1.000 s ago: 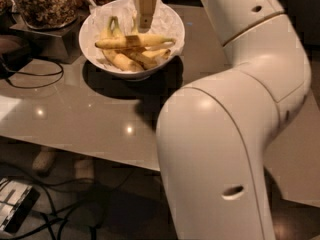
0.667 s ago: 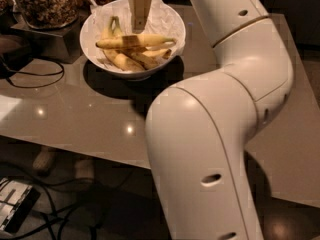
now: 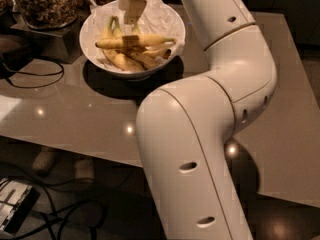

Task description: Pick banana from white bowl

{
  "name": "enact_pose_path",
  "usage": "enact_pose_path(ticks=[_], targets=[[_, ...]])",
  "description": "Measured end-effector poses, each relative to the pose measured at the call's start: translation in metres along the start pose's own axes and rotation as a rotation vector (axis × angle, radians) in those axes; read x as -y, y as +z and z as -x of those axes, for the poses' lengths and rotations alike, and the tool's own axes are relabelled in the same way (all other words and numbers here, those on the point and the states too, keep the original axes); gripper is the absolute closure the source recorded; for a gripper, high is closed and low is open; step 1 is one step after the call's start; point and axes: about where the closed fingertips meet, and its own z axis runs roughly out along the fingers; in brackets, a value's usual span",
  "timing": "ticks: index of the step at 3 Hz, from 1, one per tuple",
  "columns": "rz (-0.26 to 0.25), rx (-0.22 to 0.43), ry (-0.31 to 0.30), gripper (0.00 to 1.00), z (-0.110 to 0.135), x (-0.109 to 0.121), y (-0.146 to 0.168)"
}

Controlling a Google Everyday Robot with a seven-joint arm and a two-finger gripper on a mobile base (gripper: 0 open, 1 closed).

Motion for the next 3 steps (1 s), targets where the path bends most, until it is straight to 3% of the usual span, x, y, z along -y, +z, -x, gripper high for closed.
enact_pose_path(ticks=[1,3], targets=[[0.011,0.003,0.007,0.61,-0.004,0.000,0.009],[0.058,-0.007,0.020,0.51,-0.015,-0.005,0.035]])
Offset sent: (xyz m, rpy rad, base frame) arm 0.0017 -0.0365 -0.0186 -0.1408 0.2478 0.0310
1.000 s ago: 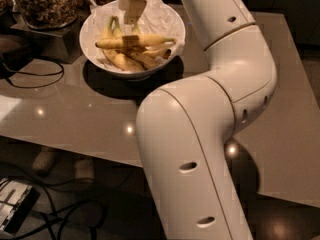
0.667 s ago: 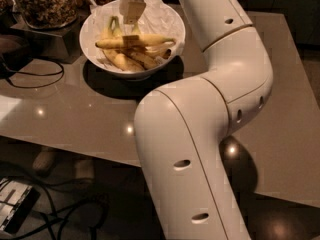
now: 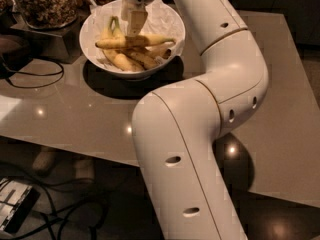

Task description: Pick banana from white bowl

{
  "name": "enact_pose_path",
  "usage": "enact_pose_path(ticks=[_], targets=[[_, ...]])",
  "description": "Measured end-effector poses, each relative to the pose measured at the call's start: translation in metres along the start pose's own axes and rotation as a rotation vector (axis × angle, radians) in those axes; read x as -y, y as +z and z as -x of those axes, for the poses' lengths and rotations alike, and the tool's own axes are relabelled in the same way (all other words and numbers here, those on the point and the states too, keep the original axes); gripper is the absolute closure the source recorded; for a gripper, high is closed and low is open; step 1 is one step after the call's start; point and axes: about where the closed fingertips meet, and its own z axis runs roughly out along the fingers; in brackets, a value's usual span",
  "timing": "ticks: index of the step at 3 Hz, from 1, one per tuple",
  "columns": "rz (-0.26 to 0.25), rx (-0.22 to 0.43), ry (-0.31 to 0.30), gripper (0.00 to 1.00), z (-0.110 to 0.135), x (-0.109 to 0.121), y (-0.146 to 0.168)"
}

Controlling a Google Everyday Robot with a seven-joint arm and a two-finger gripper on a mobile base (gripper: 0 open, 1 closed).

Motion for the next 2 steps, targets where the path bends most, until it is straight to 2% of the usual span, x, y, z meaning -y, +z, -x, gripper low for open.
enact_pose_path(ticks=[2], targets=[[0.034,-0.021,0.022,0.51,-0.0135,-0.0053,0.0140]])
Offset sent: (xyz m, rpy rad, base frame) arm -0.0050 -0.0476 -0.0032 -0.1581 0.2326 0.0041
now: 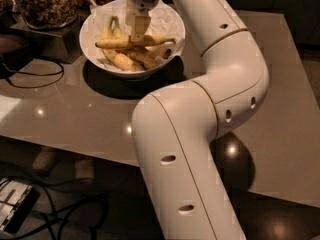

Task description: Pick banana from white bowl

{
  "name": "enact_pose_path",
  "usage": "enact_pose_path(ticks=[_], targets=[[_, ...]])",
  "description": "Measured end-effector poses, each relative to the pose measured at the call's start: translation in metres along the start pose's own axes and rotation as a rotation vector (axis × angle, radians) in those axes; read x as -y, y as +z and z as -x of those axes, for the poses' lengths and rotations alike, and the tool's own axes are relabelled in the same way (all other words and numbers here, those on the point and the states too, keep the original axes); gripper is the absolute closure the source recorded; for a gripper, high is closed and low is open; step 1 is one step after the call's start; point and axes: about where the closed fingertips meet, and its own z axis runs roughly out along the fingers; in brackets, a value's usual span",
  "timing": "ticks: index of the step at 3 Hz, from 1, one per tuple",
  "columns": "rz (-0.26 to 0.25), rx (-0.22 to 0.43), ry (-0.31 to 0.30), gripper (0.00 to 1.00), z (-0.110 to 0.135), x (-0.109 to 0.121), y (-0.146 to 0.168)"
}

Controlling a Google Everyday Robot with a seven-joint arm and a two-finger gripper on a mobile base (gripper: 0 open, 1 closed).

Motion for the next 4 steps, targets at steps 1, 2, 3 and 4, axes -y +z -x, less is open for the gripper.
enact_pose_path(ticks=[1,2,3,4], targets=[[0.014,-0.021,0.000,0.50,-0.004,-0.001,0.006],[0.021,-0.044,-0.005,0.47,-0.009,-0.001,0.009],[0.031,-0.066,-0.013,0.46,-0.014,-0.002,0.014],[0.045,-0.078,-0.020,0.48,-0.017,-0.003,0.019]])
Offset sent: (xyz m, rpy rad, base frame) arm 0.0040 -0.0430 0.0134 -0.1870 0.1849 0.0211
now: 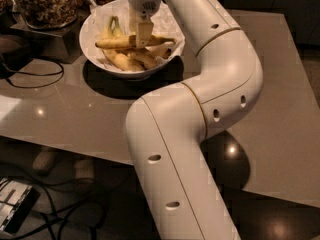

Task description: Pick banana from white bowl

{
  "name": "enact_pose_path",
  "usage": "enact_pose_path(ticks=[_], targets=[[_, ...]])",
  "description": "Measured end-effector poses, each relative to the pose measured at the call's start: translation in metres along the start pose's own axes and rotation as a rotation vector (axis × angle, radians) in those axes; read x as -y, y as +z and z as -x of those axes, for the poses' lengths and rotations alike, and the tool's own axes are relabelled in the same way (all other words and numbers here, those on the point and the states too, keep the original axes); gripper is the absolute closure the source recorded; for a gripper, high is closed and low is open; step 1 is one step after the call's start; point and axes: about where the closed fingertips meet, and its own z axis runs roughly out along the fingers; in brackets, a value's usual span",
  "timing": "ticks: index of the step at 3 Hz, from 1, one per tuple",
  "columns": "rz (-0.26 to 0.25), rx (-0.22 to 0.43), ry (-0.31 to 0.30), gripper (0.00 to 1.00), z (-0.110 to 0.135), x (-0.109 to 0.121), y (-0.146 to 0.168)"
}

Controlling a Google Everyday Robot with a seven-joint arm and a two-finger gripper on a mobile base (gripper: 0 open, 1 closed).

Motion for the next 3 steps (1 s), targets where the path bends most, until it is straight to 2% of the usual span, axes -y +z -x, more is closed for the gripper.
enact_pose_path(ticks=[2,3], targets=[[0.031,0.005,-0.006,0.48,-0.0031,-0.0045,0.0132],[0.040,0.011,-0.021,0.66,-0.0012,-0.0057,0.0155]])
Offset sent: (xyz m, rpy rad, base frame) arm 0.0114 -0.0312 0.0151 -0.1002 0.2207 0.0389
